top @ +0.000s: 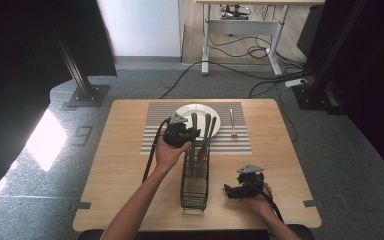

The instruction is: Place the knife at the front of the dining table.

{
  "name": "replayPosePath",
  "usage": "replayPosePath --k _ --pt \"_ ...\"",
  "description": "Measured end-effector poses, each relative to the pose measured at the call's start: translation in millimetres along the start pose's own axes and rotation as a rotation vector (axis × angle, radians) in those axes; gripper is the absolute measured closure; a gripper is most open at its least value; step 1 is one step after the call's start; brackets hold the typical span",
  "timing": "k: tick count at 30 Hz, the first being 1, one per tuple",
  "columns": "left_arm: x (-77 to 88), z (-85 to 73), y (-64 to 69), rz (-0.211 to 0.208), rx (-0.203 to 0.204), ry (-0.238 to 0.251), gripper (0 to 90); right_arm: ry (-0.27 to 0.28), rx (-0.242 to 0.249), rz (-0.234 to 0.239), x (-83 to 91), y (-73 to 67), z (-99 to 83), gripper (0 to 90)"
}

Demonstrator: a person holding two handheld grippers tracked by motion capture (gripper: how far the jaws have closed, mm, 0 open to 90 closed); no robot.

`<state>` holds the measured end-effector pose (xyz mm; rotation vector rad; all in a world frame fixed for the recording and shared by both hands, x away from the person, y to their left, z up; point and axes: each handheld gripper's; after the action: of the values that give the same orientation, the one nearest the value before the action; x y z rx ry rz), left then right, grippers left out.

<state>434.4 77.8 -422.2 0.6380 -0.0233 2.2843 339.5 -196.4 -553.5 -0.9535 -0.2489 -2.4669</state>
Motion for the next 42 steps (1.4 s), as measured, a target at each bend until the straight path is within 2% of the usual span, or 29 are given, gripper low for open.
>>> replayPosePath --k 7,8,12,16,21,23,30,36,38,41,42 --pt "1.4 0.1 -2.2 -0.016 0.003 0.013 78.6 -0.002 0.004 0.004 0.1 0.3 0.1 0.0" --pt "2.5 0.9 -2.5 -0.039 0.011 0.018 79.0 -0.002 0.004 0.004 0.1 0.3 0.1 0.0" --pt "5.8 2.9 -1.5 -0.046 0.005 0.039 82.5 -0.002 0.005 0.005 0.3 0.3 0.0 0.0" --pt "12.6 6.7 0.6 -0.038 -0.019 0.068 82.9 -0.002 0.005 0.005 0.3 0.3 0.0 0.0" --pt "20.3 12.4 0.9 -0.047 -0.012 0.106 83.0 -0.003 0.006 0.005 0.2 0.4 0.0 0.0" --pt "27.4 19.6 2.9 -0.063 -0.012 0.128 83.0 -0.002 0.005 0.005 0.2 0.3 0.0 0.0" --pt "44.9 35.5 7.5 -0.066 -0.038 0.173 83.1 -0.003 0.004 0.005 0.4 0.3 0.1 0.0" --pt "64.4 46.1 3.0 -0.064 -0.028 0.221 83.1 -0.004 0.003 0.005 0.5 0.2 0.1 0.1" --pt "75.0 51.6 0.2 -0.076 -0.017 0.243 83.1 -0.005 0.002 0.006 0.5 0.1 0.1 0.1" --pt "82.4 55.1 -0.9 -0.075 -0.019 0.258 83.1 -0.004 0.002 0.006 0.5 0.1 0.1 0.1" --pt "89.8 58.0 -1.6 -0.07 -0.023 0.276 83.1 -0.005 0.002 0.006 0.5 0.1 0.1 0.1"
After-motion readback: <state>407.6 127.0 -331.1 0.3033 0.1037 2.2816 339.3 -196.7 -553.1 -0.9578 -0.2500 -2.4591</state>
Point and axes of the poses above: each handheld gripper's, and its own axes: x roughly backward along the jaws, z roughly out of its top, y roughly to its right, and after that the axes turned 4 degrees about y, right-handed
